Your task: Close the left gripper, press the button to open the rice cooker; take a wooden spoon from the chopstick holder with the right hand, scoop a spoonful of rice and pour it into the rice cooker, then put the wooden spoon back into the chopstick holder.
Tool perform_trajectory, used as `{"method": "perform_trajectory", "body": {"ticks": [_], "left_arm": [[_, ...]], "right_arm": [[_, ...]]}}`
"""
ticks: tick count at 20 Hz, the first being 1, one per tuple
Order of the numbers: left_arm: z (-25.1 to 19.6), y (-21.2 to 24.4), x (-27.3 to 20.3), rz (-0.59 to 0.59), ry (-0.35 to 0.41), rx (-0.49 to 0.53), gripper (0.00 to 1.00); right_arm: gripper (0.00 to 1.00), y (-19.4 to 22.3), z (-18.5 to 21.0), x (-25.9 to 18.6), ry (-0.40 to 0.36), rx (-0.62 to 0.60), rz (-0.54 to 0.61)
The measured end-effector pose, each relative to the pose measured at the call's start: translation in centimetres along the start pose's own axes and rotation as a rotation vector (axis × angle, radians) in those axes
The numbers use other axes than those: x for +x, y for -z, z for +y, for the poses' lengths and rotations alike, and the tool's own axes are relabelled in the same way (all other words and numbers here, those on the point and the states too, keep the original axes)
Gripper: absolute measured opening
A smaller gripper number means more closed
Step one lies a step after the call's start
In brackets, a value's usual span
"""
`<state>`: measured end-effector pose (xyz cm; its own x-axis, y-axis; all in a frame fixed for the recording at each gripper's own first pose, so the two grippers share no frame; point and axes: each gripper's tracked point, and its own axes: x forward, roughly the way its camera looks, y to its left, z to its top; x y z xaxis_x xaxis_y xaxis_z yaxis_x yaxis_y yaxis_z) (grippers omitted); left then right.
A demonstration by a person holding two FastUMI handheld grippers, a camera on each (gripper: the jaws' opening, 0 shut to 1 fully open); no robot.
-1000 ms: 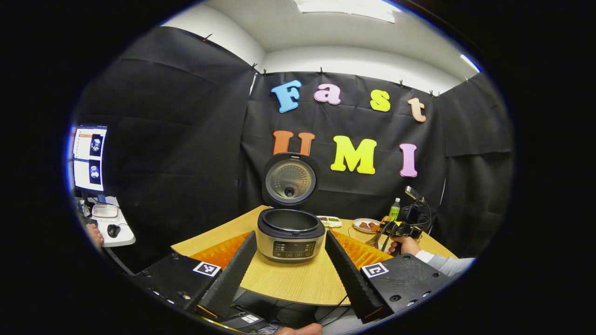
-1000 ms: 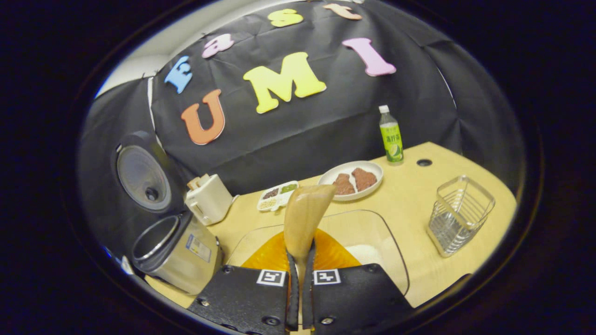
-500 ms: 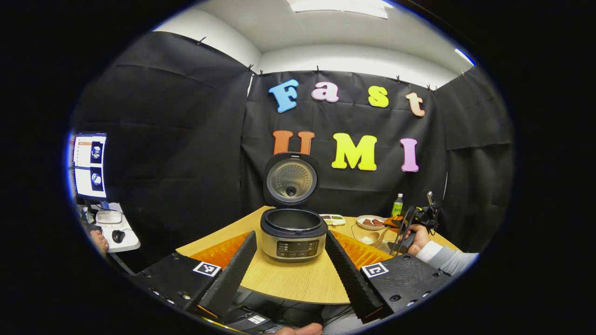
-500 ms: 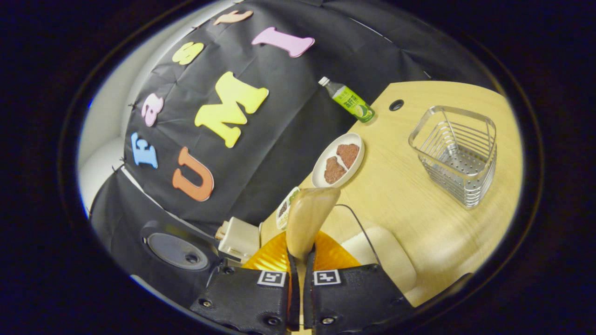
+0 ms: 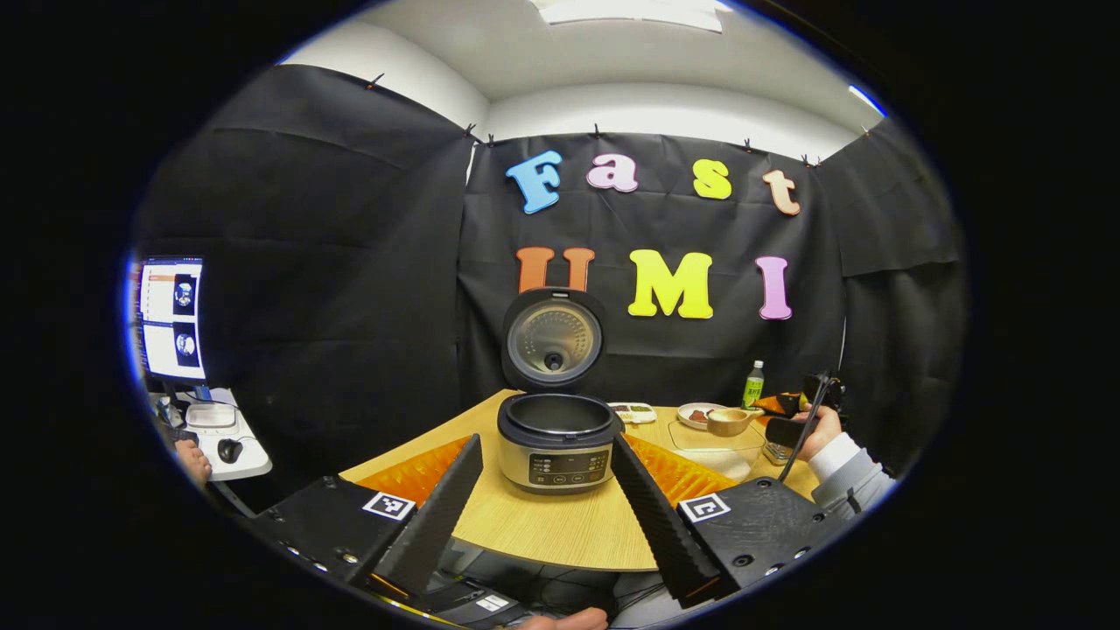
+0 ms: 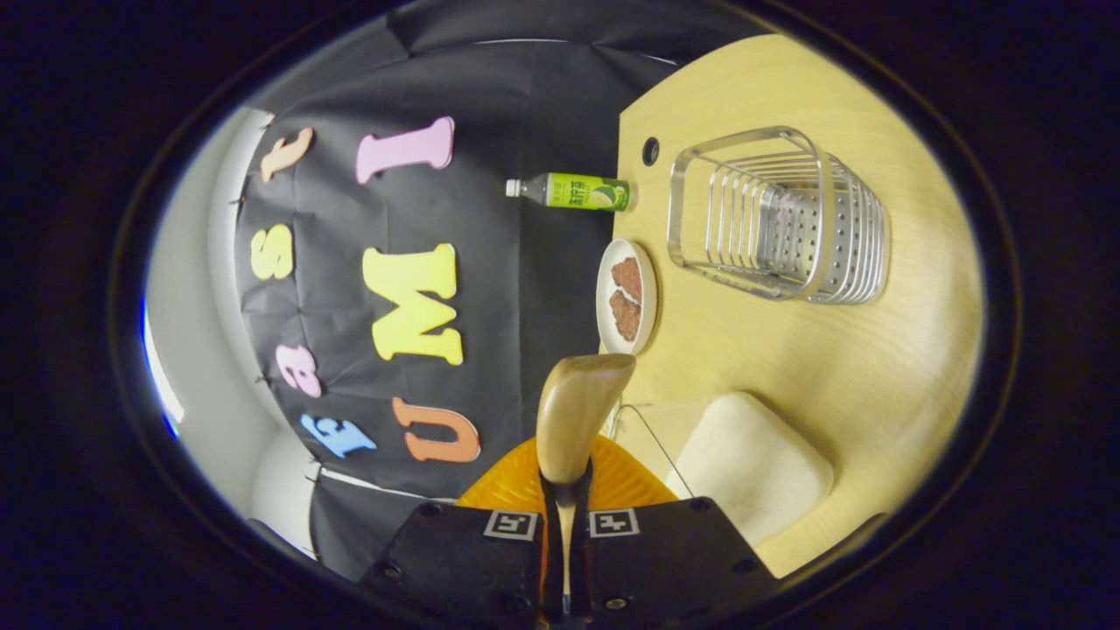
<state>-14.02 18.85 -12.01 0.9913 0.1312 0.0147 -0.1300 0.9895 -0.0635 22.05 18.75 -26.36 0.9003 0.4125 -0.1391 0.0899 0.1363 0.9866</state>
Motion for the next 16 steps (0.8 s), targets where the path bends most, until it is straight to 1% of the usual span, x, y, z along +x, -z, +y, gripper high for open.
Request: {"method": "perform_trajectory", "body": {"ticks": [3,4,6,8,11,12,14,16], "left_arm": [[-0.5,0.3,0.2,0.009,0.016,-0.007,0.94],[-0.3,0.3,0.2,0.010,0.014,0.000,0.95],[0.4,0.2,0.3,0.007,-0.007,0.018,0.94],[1.0,0.1,0.0,0.002,-0.022,0.026,0.94],[1.3,-0.3,-0.6,-0.006,-0.020,0.029,0.94],[1.5,-0.3,-0.7,-0.008,-0.016,0.038,0.94],[1.7,-0.6,-0.9,-0.015,-0.011,0.078,0.94],[2.3,-0.8,-1.3,-0.023,-0.018,0.104,0.94]], "right_arm": [[0.08,-0.4,0.6,-0.3,-0.017,0.051,0.006],[0.06,-0.3,0.8,-0.3,-0.023,0.046,0.011],[0.08,-0.7,1.3,-0.4,-0.025,0.048,-0.019],[0.08,0.0,1.8,-0.5,-0.032,0.060,-0.020],[0.08,2.3,2.8,-0.1,-0.043,0.079,0.000],[0.08,3.2,3.3,0.4,-0.039,0.069,0.009],[0.08,5.6,4.3,1.3,-0.034,0.009,0.045],[0.08,7.6,5.8,2.2,-0.033,-0.046,0.055]]}}
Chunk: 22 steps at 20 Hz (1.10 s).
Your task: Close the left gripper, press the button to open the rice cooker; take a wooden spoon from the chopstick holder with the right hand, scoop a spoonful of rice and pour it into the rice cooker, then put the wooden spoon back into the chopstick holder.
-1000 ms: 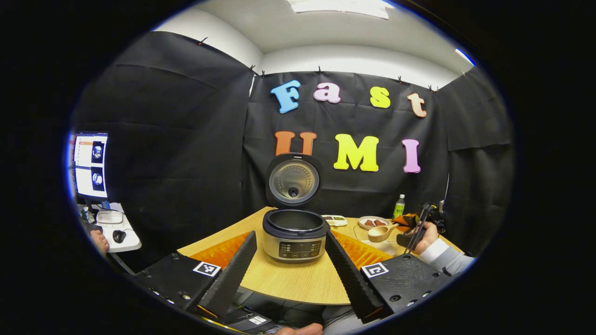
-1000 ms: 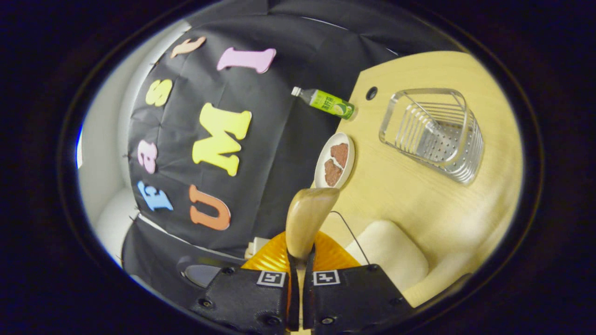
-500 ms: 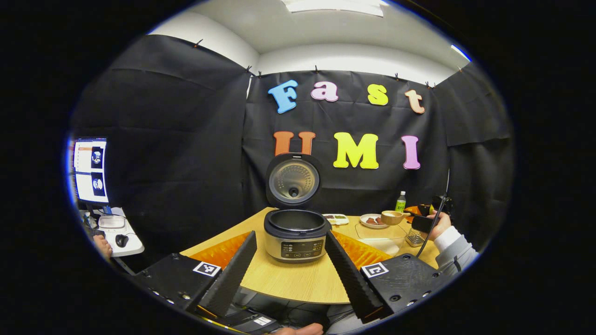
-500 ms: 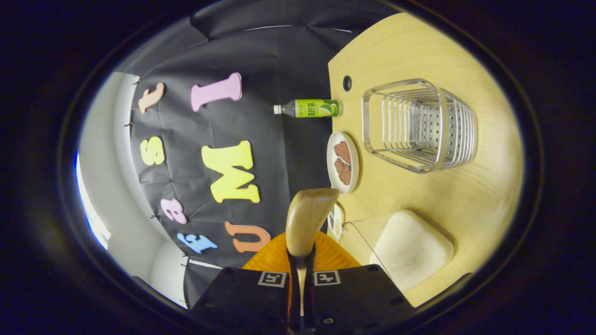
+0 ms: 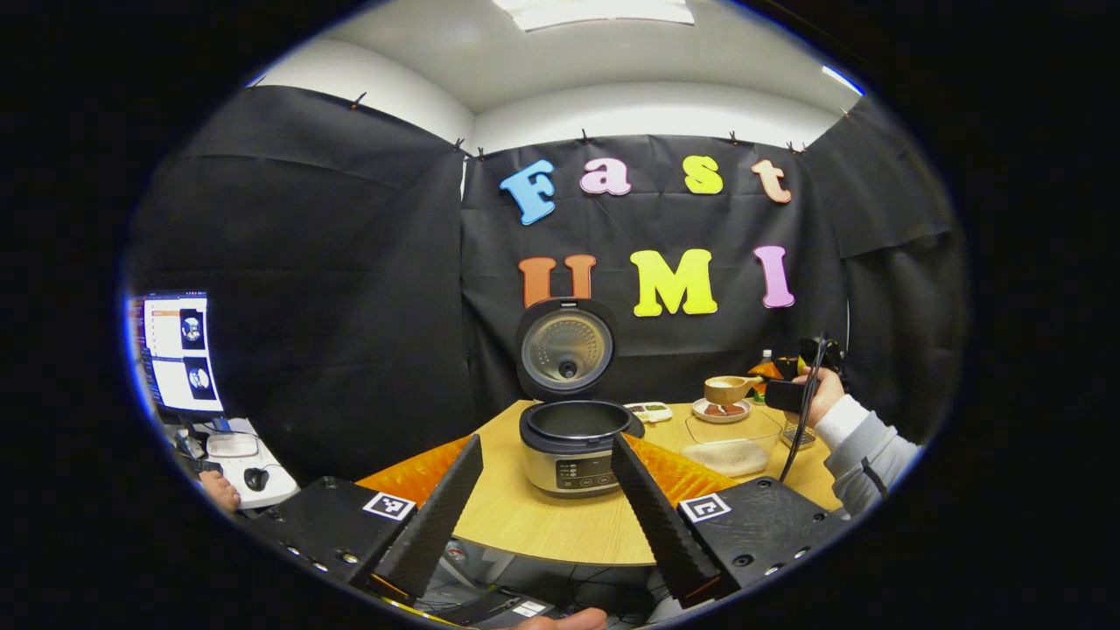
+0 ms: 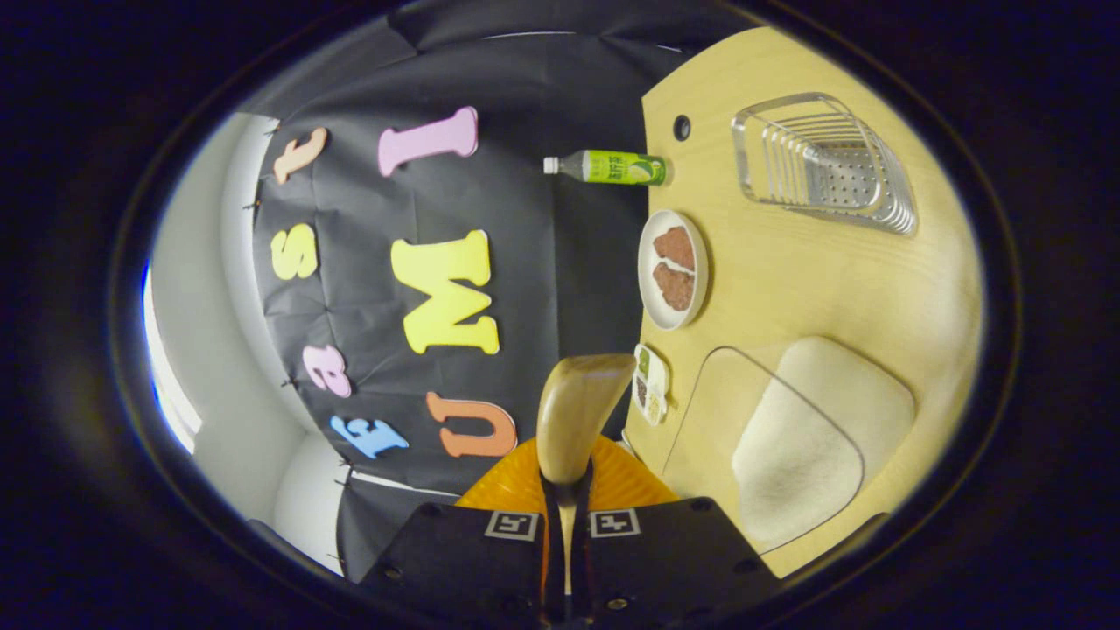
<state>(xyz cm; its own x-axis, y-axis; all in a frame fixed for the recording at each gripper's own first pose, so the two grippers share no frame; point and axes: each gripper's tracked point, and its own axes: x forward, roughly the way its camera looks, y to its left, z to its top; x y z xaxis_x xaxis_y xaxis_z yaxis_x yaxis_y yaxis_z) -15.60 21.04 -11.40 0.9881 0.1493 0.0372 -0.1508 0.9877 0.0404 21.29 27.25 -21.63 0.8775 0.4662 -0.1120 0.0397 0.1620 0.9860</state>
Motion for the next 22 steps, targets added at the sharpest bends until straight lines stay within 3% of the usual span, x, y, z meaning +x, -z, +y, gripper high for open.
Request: {"method": "perform_trajectory", "body": {"ticks": [5,11,16,22], "left_arm": [[0.7,0.4,-0.4,0.022,0.009,0.016,0.94],[0.9,-0.7,-1.2,0.019,0.042,-0.006,0.95],[2.6,-1.6,-2.2,-0.009,0.011,-0.025,0.95],[4.3,-2.1,-3.0,0.005,0.010,-0.106,0.96]], "right_arm": [[0.08,5.6,5.1,2.0,-0.013,-0.138,0.025],[0.08,9.8,11.9,3.6,-0.039,-0.460,-0.058],[0.08,14.7,13.1,5.1,-0.015,-0.565,-0.026],[0.08,20.0,12.5,7.1,0.010,-0.846,-0.012]]}}
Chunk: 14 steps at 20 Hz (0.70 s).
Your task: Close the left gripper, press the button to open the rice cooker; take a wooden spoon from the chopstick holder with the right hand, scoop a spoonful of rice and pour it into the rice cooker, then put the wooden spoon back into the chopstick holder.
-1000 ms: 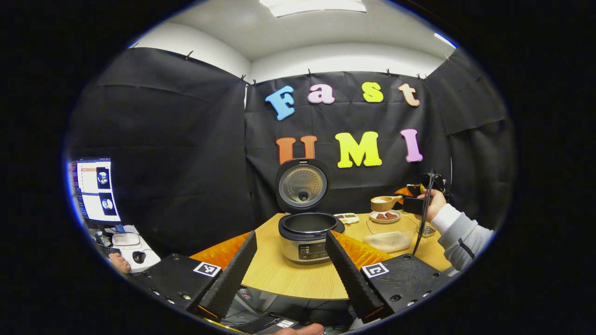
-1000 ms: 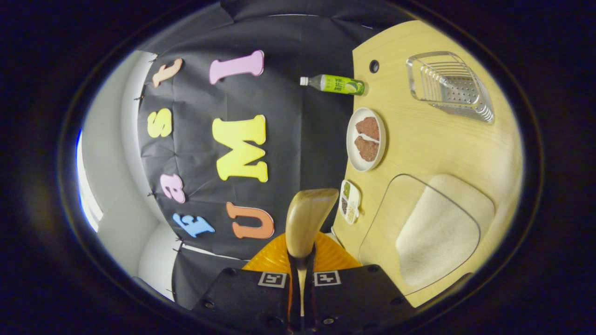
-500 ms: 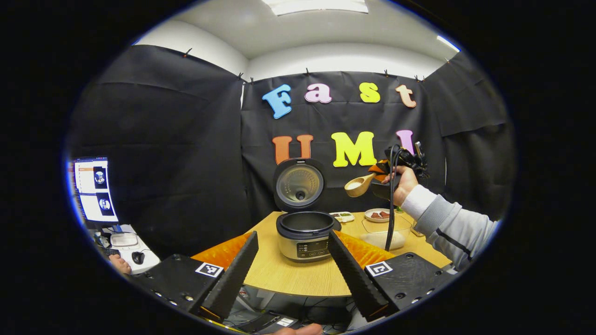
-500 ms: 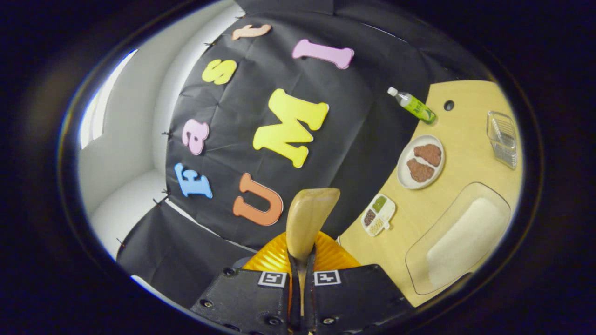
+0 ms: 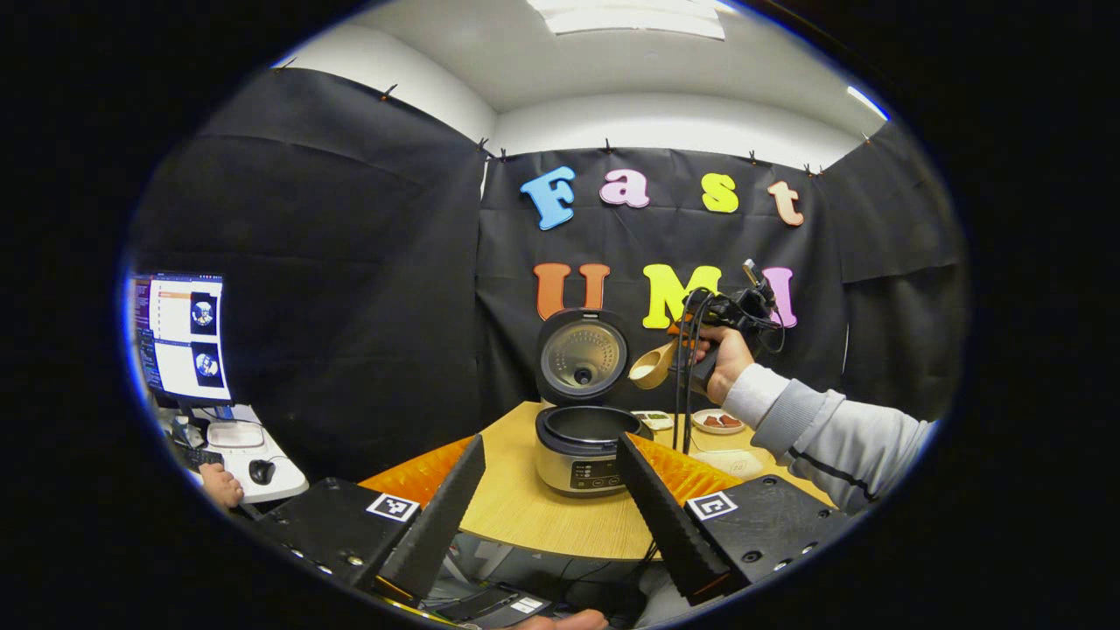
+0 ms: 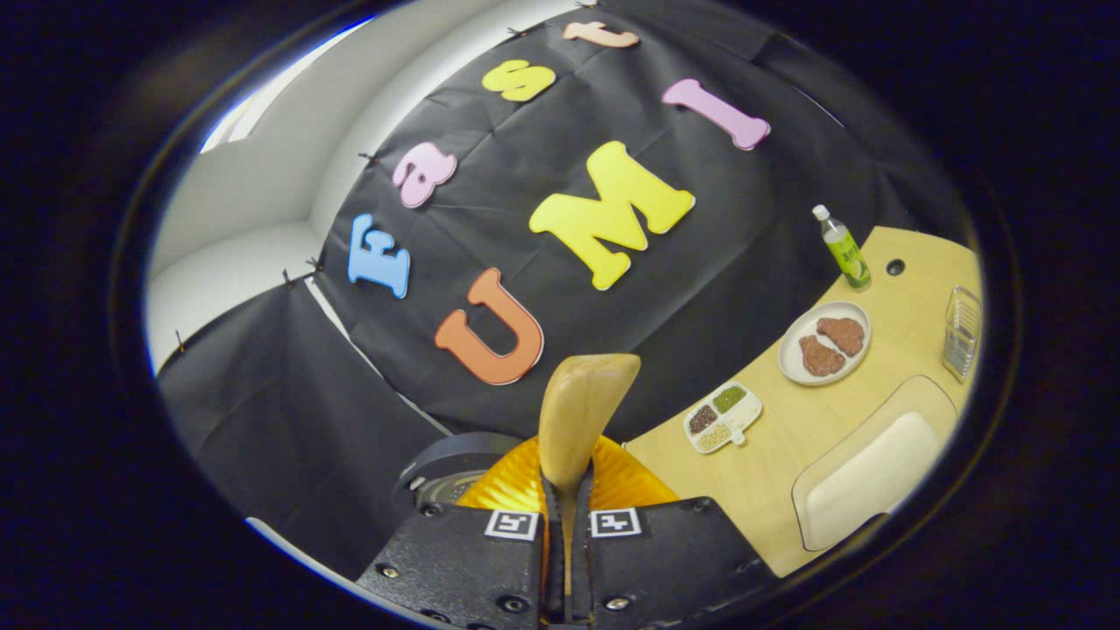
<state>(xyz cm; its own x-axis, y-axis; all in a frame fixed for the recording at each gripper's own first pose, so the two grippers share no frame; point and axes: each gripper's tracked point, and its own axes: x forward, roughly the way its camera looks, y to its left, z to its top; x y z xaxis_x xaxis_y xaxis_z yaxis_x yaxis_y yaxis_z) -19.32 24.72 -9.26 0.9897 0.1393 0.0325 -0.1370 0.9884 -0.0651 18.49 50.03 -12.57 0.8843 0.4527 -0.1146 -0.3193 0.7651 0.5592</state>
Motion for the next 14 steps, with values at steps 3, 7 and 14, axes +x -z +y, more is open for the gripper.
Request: {"method": "perform_trajectory", "body": {"ticks": [3,7,14], "left_arm": [[0.7,-0.1,-0.2,-0.004,-0.004,-0.007,0.95],[1.6,-0.6,-0.2,-0.025,-0.036,-0.031,0.95],[0.5,-0.7,-0.2,-0.023,-0.011,-0.033,0.94]], "right_arm": [[0.08,0.8,1.2,0.6,0.004,-0.149,-0.008],[0.08,2.0,2.7,0.8,-0.031,-0.284,-0.021],[0.08,2.9,4.7,-0.3,-0.087,-0.530,-0.072]]}}
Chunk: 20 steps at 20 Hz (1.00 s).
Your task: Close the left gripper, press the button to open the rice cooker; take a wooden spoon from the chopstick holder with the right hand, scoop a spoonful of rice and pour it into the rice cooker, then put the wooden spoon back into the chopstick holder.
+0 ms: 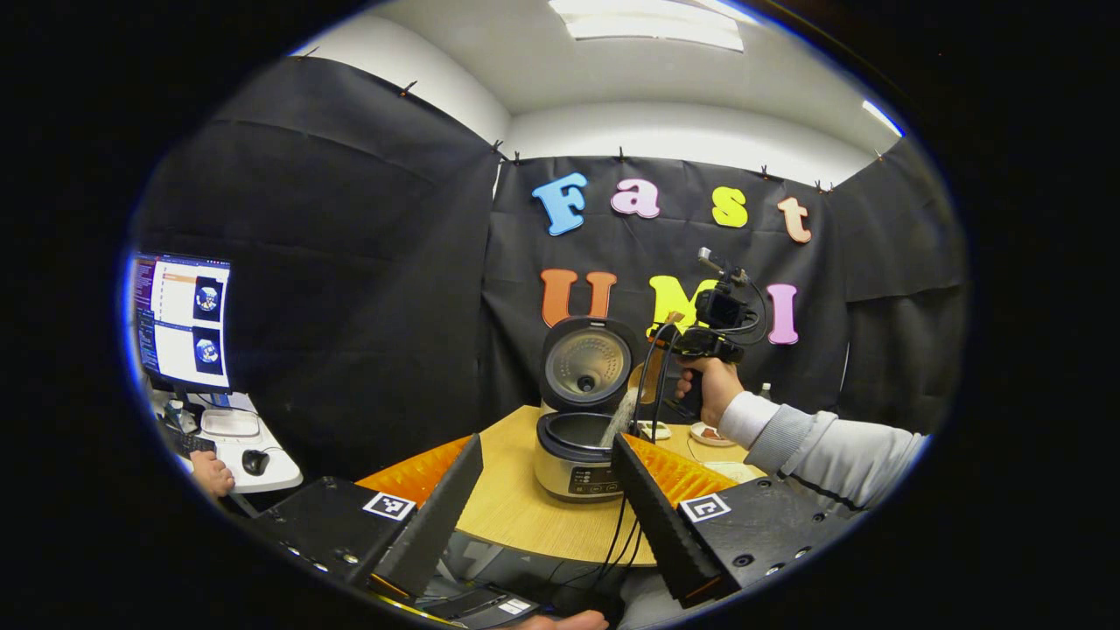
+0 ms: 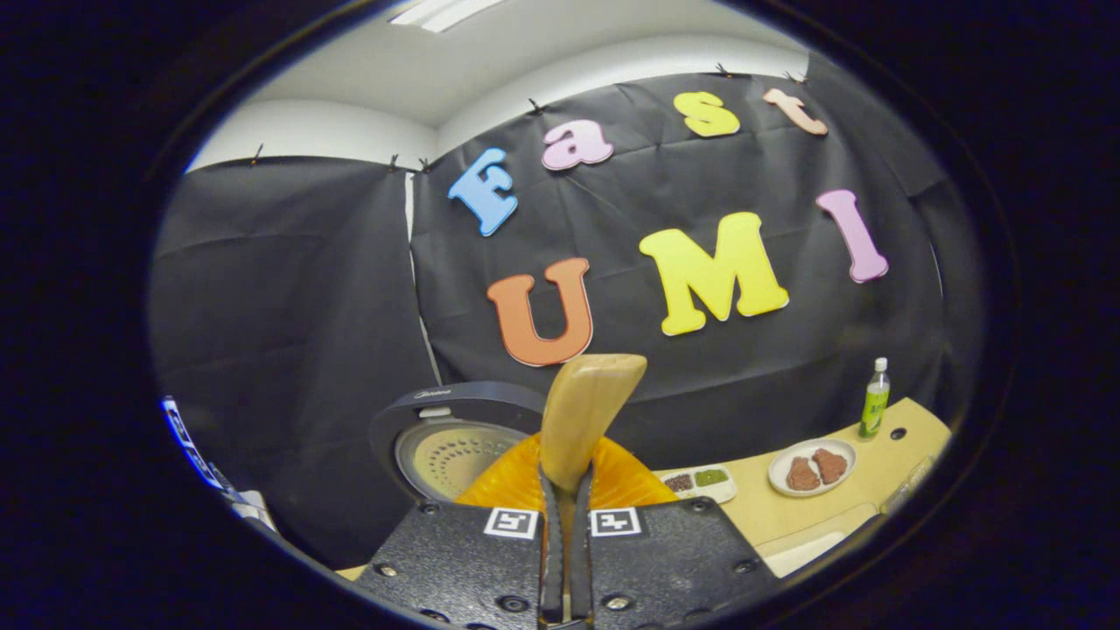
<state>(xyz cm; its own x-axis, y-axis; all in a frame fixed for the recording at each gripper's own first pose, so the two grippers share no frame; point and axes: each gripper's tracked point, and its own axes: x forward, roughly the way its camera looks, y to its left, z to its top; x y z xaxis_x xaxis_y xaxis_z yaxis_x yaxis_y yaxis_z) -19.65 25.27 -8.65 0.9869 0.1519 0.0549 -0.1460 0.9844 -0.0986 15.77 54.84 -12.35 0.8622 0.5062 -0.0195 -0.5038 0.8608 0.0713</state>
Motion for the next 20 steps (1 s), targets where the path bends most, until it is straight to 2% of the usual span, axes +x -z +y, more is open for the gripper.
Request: {"method": "perform_trajectory", "body": {"ticks": [3,7,13,16,20], "left_arm": [[-0.2,0.5,0.0,0.011,0.000,0.003,0.94],[-0.9,0.7,0.2,0.028,0.008,0.014,0.95],[-2.6,2.0,0.9,0.063,0.019,0.040,0.95],[-3.5,2.6,1.3,0.088,0.025,0.073,0.95],[-4.1,2.5,1.2,0.085,0.030,0.079,0.95]], "right_arm": [[0.08,-0.2,0.9,-0.2,-0.028,-0.095,-0.013],[0.08,0.0,2.8,-1.2,-0.112,-0.170,-0.074],[0.08,1.8,4.2,-3.0,-0.140,-0.493,-0.166],[0.08,2.2,5.0,-4.1,-0.161,-0.492,-0.183],[0.08,1.1,4.4,-4.7,-0.139,-0.508,-0.190]]}}
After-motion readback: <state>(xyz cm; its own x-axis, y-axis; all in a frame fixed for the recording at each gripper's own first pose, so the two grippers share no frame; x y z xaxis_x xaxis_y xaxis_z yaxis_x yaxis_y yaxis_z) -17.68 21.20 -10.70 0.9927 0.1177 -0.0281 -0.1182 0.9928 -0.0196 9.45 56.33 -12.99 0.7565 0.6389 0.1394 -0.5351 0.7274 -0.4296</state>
